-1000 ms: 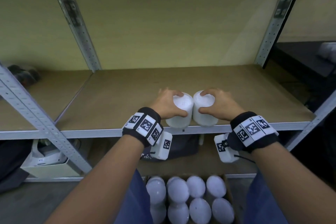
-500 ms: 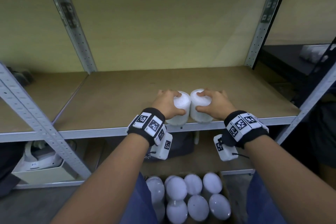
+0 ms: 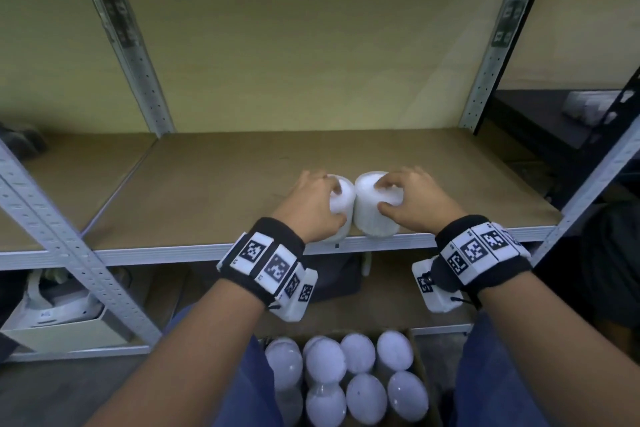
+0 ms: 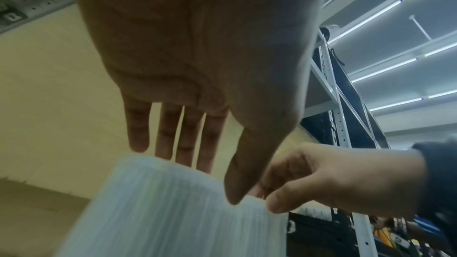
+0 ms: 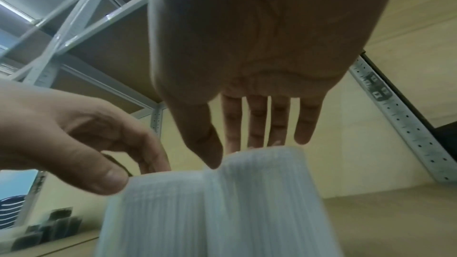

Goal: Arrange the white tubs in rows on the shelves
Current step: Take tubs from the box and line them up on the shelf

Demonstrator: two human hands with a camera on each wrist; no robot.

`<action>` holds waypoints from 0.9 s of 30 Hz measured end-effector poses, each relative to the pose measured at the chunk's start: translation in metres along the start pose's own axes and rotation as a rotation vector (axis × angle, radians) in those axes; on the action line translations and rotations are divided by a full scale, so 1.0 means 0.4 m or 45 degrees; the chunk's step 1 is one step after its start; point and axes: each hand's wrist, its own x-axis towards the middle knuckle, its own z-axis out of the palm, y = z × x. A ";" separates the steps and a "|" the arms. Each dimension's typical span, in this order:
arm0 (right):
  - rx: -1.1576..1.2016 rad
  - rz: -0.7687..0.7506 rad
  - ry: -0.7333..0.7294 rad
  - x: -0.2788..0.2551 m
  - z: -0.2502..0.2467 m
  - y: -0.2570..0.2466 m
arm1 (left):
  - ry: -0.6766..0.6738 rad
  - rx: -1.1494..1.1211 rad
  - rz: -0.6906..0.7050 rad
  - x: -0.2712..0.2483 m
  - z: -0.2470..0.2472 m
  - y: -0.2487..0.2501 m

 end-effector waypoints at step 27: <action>0.114 0.246 0.081 0.301 -0.004 0.221 | -0.090 -0.036 -0.047 0.437 0.120 0.058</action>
